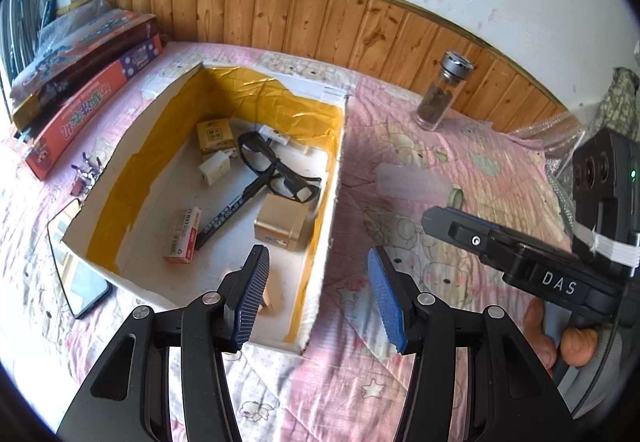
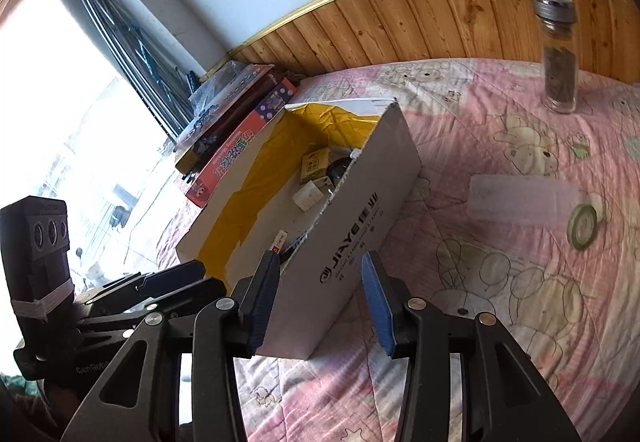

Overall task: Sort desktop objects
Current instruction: 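Move both tools back toward the clear container and green tape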

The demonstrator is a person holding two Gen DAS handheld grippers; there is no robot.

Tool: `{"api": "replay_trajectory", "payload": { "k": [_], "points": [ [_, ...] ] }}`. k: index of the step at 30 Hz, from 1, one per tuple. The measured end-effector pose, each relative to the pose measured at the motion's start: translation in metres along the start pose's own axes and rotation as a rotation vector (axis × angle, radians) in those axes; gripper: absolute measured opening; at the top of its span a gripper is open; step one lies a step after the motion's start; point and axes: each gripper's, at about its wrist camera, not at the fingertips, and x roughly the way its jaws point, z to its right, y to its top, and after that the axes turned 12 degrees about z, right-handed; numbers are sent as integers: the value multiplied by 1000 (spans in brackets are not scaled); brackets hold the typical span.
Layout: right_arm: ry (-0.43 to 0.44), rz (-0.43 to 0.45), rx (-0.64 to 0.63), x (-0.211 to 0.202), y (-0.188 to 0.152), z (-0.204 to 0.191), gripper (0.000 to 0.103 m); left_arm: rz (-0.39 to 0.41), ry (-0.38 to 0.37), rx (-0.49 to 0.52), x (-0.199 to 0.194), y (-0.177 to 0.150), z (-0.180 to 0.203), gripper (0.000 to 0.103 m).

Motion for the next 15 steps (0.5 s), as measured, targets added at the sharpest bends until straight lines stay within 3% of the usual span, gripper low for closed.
{"api": "replay_trajectory", "payload": {
  "k": [15],
  "points": [
    [-105, 32, 180, -47, -68, 78, 49, -71, -97, 69, 14, -29, 55, 54]
  ]
}}
